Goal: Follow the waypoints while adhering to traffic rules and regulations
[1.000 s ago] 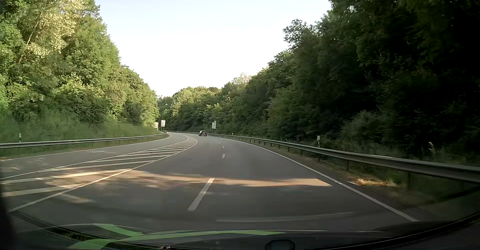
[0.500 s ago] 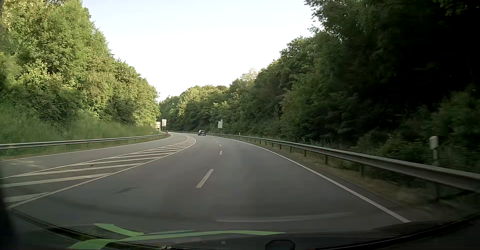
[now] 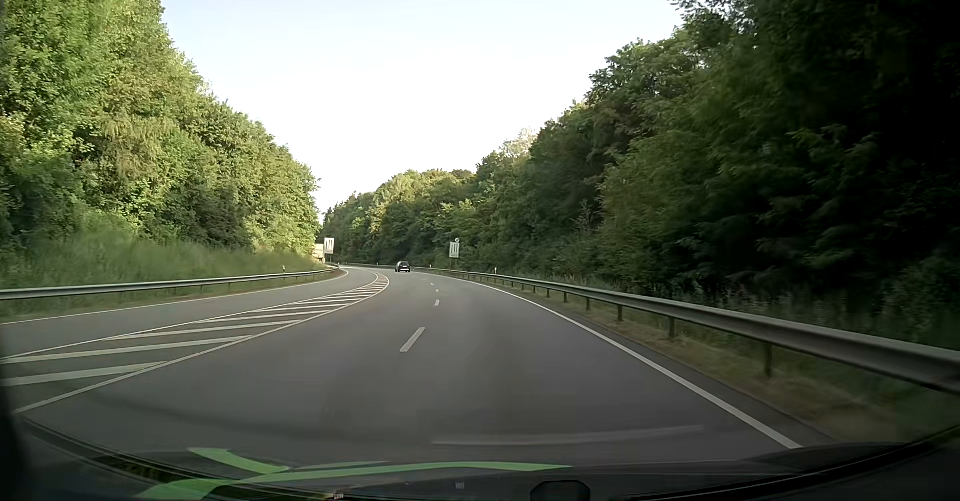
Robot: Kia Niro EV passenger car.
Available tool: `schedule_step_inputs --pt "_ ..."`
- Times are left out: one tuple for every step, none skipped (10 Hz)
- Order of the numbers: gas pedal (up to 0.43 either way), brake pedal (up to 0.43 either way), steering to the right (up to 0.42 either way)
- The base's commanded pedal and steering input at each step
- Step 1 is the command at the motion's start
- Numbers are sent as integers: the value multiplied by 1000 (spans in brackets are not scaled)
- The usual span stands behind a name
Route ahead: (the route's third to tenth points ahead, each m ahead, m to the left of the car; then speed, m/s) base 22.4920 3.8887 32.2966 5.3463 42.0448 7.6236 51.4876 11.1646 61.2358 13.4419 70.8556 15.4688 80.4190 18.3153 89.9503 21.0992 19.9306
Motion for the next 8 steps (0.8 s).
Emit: schedule_step_inputs --pt "339 0 -21" --pt "350 0 -21" --pt "358 0 -22" --pt "358 0 -22" --pt "358 0 -22" --pt "358 0 -22" --pt "331 0 -22" --pt "319 0 -22"
